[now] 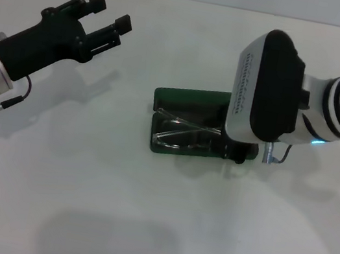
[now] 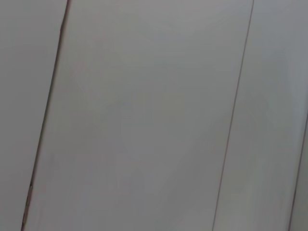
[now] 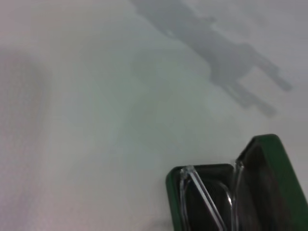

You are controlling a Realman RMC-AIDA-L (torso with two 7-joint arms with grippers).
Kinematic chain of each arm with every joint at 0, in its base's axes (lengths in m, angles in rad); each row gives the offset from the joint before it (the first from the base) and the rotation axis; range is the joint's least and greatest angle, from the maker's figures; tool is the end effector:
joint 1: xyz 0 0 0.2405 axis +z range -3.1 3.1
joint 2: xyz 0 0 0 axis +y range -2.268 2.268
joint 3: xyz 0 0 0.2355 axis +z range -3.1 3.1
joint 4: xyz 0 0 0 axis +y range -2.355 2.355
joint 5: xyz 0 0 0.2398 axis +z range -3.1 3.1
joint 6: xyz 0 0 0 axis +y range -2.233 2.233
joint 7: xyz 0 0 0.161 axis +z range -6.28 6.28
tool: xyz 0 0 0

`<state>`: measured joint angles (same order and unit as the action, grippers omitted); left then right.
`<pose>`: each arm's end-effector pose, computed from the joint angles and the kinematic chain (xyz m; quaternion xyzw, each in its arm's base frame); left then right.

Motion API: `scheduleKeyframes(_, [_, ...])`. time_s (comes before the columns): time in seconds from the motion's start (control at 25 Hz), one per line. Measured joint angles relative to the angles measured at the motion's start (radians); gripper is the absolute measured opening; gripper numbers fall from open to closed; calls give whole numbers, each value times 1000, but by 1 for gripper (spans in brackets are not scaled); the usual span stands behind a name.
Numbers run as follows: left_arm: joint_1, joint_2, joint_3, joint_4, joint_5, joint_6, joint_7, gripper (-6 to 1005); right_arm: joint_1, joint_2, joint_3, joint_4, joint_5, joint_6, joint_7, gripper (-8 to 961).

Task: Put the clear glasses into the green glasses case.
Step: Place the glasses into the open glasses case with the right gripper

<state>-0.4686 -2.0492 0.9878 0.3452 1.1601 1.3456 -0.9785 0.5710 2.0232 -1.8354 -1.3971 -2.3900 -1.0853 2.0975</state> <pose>-0.2672 0.3665 -0.0098 -0.8328 -0.2183 -0.4018 0.3119 0.0956 0.3664 -0.0842 -0.9767 -0.0762 -0.1145 0.1646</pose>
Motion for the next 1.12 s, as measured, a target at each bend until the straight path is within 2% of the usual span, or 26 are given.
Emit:
scheduleKeyframes(0.72, [-2, 0, 0, 11, -3, 0, -3, 727, 69, 5, -18, 109, 8, 15, -1, 365])
scheduleKeyframes(1.12, [-2, 0, 0, 11, 0, -1, -1, 729, 63, 5, -39, 105, 10, 38, 0, 371])
